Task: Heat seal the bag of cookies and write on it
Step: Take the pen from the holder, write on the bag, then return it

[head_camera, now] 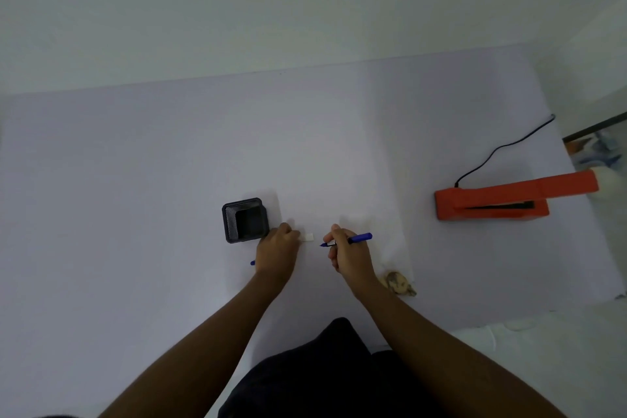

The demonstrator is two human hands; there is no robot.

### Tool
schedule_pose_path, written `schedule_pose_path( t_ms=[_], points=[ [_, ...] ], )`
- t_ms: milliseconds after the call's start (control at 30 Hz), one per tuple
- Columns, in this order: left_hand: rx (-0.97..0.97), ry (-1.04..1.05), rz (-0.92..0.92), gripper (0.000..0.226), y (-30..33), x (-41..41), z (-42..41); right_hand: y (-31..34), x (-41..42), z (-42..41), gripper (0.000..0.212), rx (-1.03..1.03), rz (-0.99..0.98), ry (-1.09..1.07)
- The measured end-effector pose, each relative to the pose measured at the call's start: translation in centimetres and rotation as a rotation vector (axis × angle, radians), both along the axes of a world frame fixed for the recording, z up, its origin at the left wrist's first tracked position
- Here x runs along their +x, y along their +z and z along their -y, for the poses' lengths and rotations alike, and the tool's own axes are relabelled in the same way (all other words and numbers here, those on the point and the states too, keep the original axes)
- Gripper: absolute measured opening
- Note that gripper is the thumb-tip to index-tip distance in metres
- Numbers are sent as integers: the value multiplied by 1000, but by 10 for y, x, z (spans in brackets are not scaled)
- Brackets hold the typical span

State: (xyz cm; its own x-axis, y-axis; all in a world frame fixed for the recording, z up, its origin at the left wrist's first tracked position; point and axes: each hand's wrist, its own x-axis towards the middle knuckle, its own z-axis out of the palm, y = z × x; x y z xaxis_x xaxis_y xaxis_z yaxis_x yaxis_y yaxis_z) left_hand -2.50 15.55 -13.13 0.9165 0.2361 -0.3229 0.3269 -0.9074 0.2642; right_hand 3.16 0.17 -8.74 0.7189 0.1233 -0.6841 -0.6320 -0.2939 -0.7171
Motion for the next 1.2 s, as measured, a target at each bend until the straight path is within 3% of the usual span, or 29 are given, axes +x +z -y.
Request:
schedule_pose_path(
  t_ms=[267, 467, 600, 1000, 1200],
  points=[
    [-40, 17, 13, 19, 5, 1, 2, -7, 2, -16, 30, -31, 96, 102],
    [-60, -71, -36, 4, 5, -12, 12, -14, -7, -37, 16, -48, 195, 252],
    [-61, -96, -47, 6, 6, -17, 14, -30, -15, -40, 23, -105, 216, 315],
    [-169, 55, -101, 10, 8, -9, 12, -53, -17, -30, 12, -44, 487, 411],
    [-180, 98, -139, 15, 2, -1, 9, -59, -16, -29, 36, -105, 533, 272]
  ],
)
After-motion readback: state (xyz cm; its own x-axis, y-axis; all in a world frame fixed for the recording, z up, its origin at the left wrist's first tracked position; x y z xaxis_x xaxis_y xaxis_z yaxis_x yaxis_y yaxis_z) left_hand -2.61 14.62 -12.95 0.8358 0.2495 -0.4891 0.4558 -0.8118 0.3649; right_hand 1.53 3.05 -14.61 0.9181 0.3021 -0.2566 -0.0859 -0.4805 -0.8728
